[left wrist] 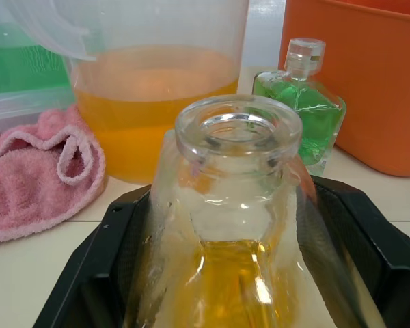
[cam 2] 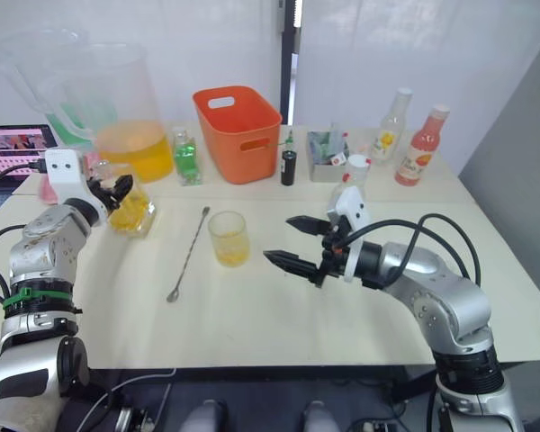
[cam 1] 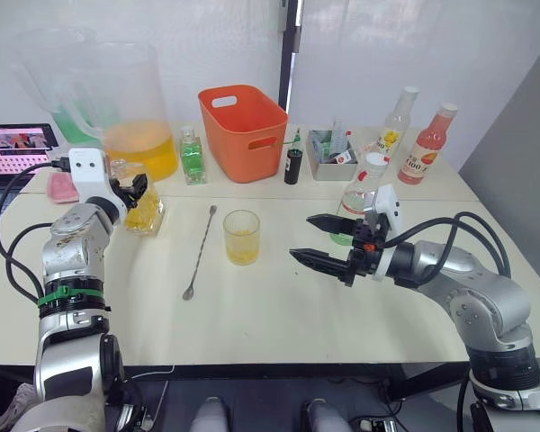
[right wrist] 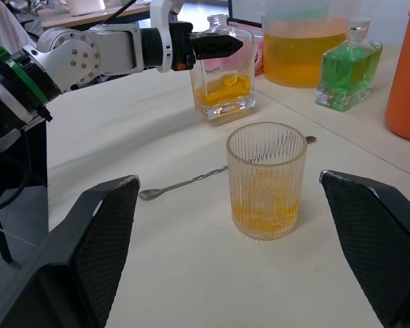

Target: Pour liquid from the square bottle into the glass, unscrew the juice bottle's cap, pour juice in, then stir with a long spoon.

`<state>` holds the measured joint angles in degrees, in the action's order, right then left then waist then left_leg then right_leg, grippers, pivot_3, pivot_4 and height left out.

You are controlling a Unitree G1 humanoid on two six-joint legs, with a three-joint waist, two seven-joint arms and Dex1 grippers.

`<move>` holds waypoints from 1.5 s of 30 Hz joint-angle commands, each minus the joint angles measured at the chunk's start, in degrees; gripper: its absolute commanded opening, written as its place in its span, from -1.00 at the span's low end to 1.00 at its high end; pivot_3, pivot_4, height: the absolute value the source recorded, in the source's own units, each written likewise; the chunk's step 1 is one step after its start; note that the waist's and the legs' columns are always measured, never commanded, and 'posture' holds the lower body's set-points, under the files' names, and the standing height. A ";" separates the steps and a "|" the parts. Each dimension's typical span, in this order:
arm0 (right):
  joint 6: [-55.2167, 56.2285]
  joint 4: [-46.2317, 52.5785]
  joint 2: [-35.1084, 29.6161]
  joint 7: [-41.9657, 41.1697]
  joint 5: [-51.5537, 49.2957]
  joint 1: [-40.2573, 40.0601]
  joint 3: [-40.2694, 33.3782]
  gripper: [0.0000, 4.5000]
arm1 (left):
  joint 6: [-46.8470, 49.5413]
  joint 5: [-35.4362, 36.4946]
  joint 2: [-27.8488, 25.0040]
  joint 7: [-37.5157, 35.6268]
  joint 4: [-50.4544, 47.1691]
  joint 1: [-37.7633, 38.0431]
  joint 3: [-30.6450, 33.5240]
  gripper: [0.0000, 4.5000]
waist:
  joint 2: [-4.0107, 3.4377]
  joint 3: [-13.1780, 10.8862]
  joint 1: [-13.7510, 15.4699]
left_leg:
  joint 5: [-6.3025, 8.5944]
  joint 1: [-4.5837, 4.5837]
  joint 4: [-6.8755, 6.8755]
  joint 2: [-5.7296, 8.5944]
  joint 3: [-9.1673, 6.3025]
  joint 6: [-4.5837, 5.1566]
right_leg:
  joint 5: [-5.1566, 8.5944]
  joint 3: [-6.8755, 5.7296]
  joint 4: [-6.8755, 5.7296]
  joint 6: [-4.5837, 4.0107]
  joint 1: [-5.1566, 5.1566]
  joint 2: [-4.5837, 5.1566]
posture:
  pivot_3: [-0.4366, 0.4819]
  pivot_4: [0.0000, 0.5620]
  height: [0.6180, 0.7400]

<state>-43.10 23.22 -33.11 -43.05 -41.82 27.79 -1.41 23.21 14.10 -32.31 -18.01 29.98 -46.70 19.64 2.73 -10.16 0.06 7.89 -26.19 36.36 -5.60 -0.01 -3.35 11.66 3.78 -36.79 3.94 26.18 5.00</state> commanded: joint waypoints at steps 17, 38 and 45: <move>-0.69 2.25 -0.69 -0.14 -1.51 1.04 -1.54 1.00 | -3.37 4.21 -2.23 -4.01 -8.37 0.39 1.89 0.98 | 0.01 0.01 0.00 | 0.00 0.05 -0.02 0.00 0.01 0.00 | 0.00 0.00 0.01 0.00 -0.03 0.01 | -0.05 -0.47 0.39; 3.43 0.10 -2.50 -1.30 2.11 -2.27 -3.70 1.00 | 6.74 19.99 -13.56 -28.55 -38.29 21.49 1.29 0.98 | -0.01 0.01 -0.64 | 0.00 0.13 -0.07 -0.01 0.01 0.00 | 0.16 0.00 0.03 -0.01 -0.08 0.04 | -0.05 -0.47 0.39; 9.92 -0.21 -0.68 3.69 7.21 -10.22 -6.90 1.00 | 1.62 21.09 -13.49 -36.61 -33.94 31.12 4.54 0.98 | -0.01 0.01 -0.74 | 0.00 0.17 -0.08 -0.01 0.02 0.00 | 0.18 0.00 0.01 -0.04 -0.08 0.02 | -0.05 -0.47 0.39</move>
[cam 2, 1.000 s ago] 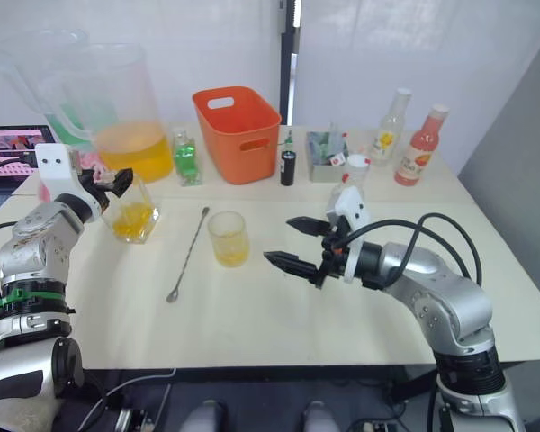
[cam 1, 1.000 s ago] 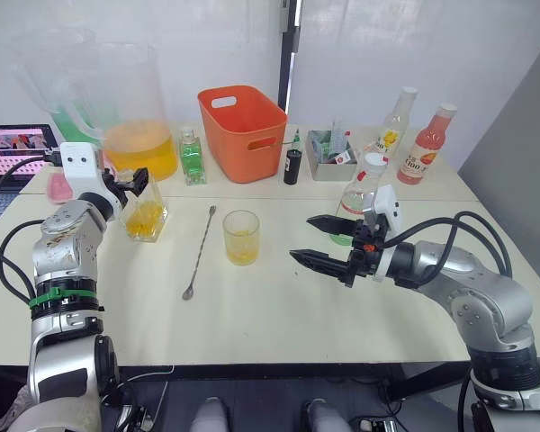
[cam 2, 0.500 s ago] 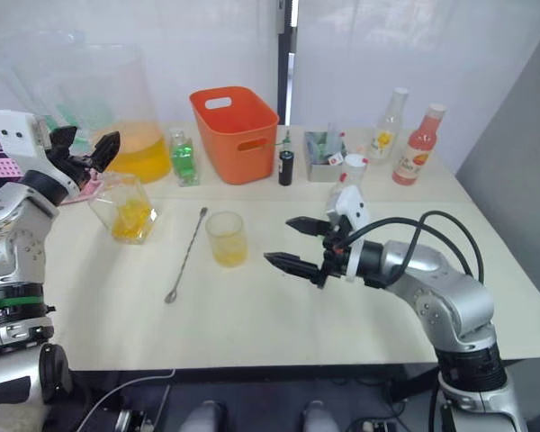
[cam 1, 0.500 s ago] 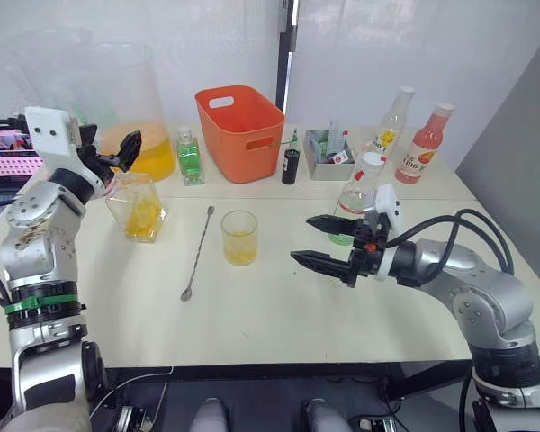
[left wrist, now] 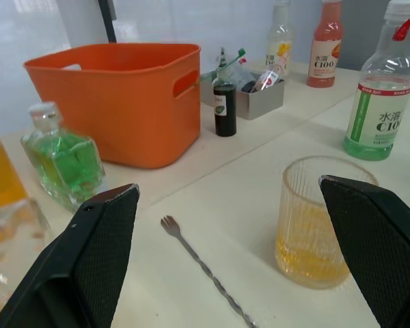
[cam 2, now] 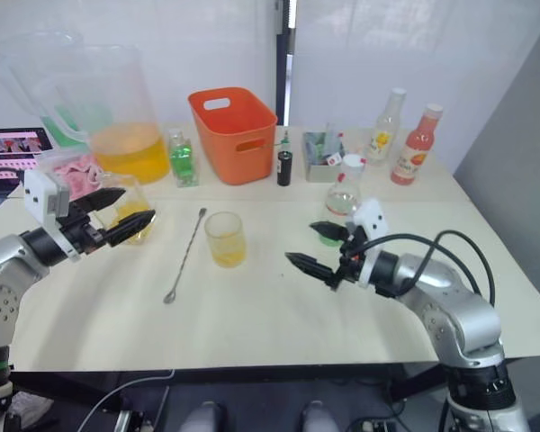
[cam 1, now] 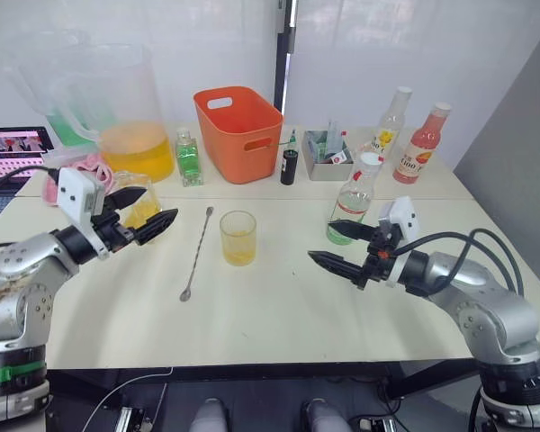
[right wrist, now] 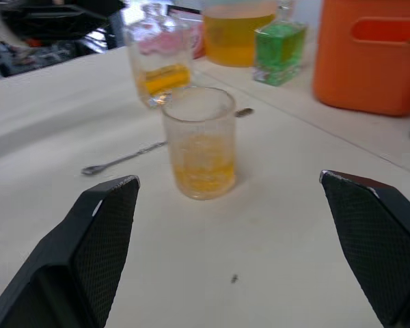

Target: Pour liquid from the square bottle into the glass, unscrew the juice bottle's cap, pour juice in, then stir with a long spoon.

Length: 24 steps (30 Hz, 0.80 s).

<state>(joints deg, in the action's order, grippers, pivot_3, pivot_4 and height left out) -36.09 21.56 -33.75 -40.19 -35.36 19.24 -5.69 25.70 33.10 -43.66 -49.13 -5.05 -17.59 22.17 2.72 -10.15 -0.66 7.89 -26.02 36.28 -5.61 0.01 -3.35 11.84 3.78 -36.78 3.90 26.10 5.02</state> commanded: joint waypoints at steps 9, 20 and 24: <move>11.40 -2.61 -1.35 -0.32 3.80 -14.19 -10.98 1.00 | -10.23 -0.33 -3.31 -17.40 9.12 6.01 0.09 0.98 | -0.02 0.01 0.45 | 0.00 0.08 -0.06 0.00 0.02 0.00 | 0.23 0.00 0.04 -0.13 -0.06 0.03 | -0.05 -0.47 0.39; 19.37 1.00 1.56 0.04 1.95 -33.00 -26.19 1.00 | -16.56 -1.29 -1.55 -28.40 19.98 2.55 -3.01 0.98 | -0.06 0.03 0.78 | 0.02 0.64 -0.19 0.00 0.03 -0.02 | 0.63 0.00 0.05 -0.17 -0.58 0.04 | -0.05 -0.47 0.39; 20.70 3.48 3.51 0.55 1.47 -38.96 -29.53 1.00 | -16.21 -1.30 -0.41 -28.96 21.73 0.11 -4.53 0.98 | -0.08 0.05 0.80 | 0.08 0.87 -0.24 0.00 0.04 -0.10 | 0.68 0.00 0.18 -0.19 -0.86 0.06 | -0.05 -0.47 0.39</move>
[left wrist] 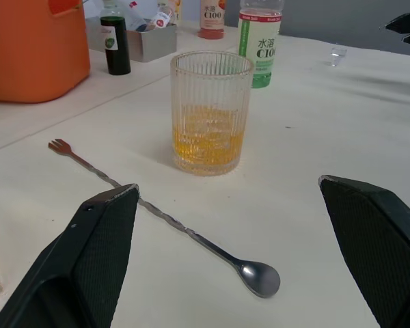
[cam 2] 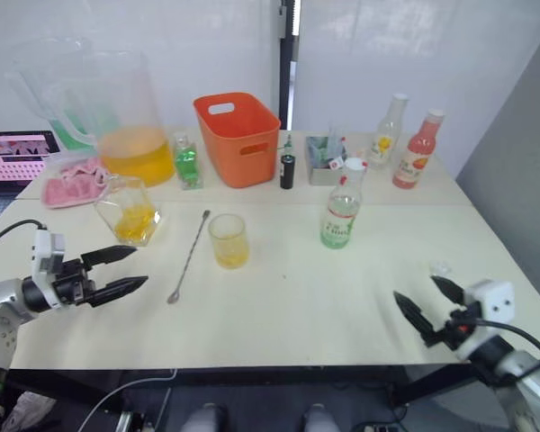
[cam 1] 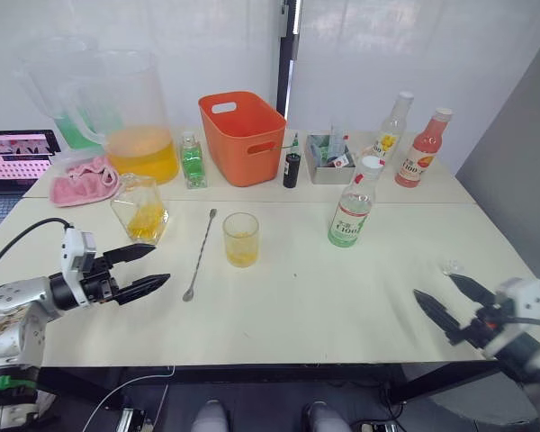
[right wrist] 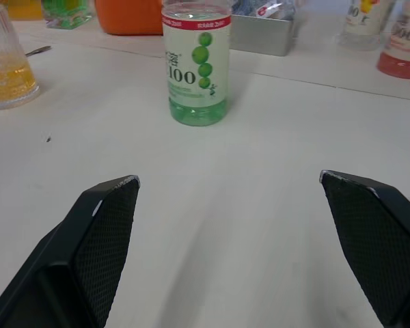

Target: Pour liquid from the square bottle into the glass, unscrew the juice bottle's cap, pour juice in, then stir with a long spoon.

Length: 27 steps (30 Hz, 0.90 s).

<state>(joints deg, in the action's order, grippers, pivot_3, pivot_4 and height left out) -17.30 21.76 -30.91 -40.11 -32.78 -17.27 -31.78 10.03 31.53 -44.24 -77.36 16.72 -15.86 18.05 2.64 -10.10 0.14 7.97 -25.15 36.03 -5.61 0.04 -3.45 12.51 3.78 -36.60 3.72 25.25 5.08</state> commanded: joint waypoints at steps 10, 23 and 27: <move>-1.40 5.31 -1.66 1.69 -3.09 -1.37 -2.57 1.00 | 1.66 2.34 1.65 0.89 -0.27 -4.21 0.23 0.98 | -0.03 0.02 -0.93 | 0.00 0.07 -0.06 0.00 0.00 -0.01 | 0.03 0.00 -0.03 -0.04 -0.03 0.00 | -0.05 -0.47 0.39; -14.44 -10.14 -10.60 1.85 -4.49 33.61 12.64 1.00 | 10.31 9.55 3.62 11.77 -23.06 6.77 4.72 0.98 | -0.04 0.00 -1.00 | -0.04 0.09 -0.09 -0.02 -0.01 0.11 | 0.07 0.00 0.01 -0.05 -0.06 -0.02 | -0.05 -0.47 0.39; -11.65 -20.14 -10.11 -0.10 0.07 43.59 17.47 1.00 | 12.27 12.25 4.14 15.09 -28.77 10.58 6.97 0.98 | -0.04 0.00 -0.88 | -0.03 0.07 -0.10 -0.02 -0.01 0.13 | 0.08 0.00 0.05 -0.04 -0.06 -0.01 | -0.05 -0.47 0.39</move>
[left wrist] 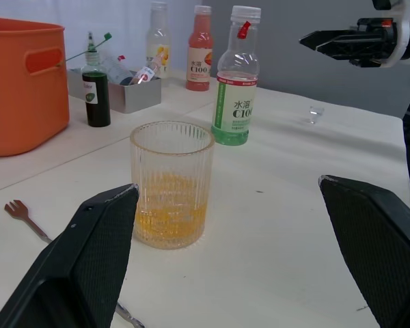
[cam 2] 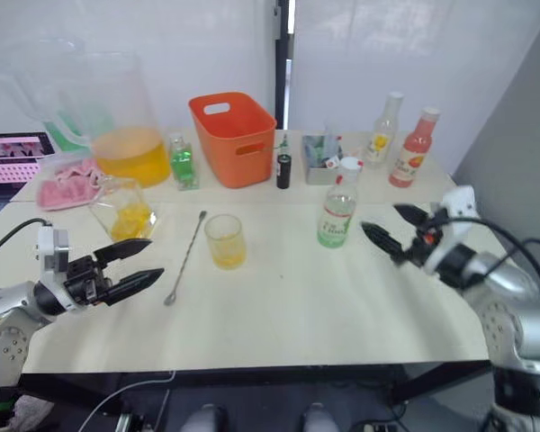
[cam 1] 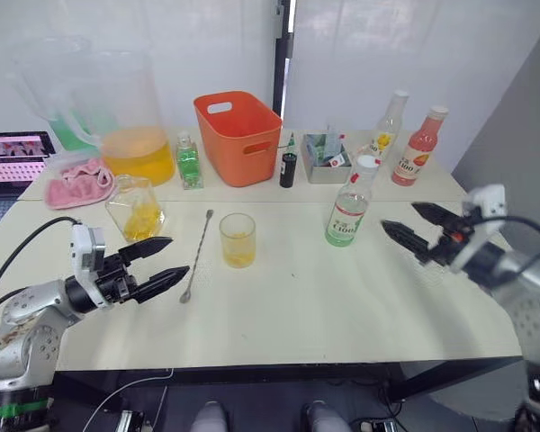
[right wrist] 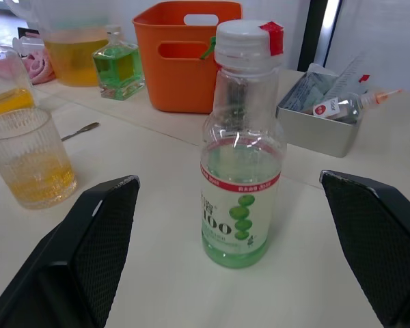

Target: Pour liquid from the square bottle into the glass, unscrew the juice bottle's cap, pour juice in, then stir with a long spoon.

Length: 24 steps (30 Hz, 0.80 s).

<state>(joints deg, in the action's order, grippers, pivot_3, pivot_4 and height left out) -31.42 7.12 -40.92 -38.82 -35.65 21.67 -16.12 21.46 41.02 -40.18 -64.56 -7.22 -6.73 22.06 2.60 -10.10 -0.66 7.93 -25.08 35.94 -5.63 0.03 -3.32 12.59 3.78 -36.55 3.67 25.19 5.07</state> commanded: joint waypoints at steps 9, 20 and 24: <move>8.33 -22.69 2.97 -7.13 8.94 18.95 7.51 1.00 | 1.42 3.82 0.70 6.75 -9.45 5.54 4.57 0.98 | -0.01 -0.01 -0.22 | 0.01 -0.04 -0.01 0.00 0.00 0.02 | 0.00 0.00 0.02 0.01 0.04 -0.04 | -0.05 -0.47 0.39; 15.33 -38.35 7.29 -12.34 13.60 30.43 9.16 1.00 | -2.71 -0.22 1.64 9.21 -8.03 7.70 4.30 0.98 | -0.05 -0.03 -0.34 | 0.01 -0.05 -0.07 0.00 0.01 0.02 | 0.00 0.00 0.02 0.00 0.09 -0.04 | -0.05 -0.47 0.39; 17.38 -40.73 8.37 -13.51 14.99 31.20 9.79 1.00 | -3.14 -0.10 2.72 10.27 -7.88 7.70 4.61 0.98 | -0.05 -0.03 -0.23 | 0.01 -0.06 -0.08 0.00 0.01 0.01 | 0.00 0.00 0.02 -0.01 0.09 -0.05 | -0.05 -0.47 0.39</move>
<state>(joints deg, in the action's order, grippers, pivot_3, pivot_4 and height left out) -16.03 -33.58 -32.25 -51.58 -21.26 51.74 -5.85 19.56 40.62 -37.56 -54.66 -14.24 1.02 25.71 2.55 -10.12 -0.88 7.95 -25.14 35.86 -5.63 0.05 -3.31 12.60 3.78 -36.52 3.67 25.27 5.03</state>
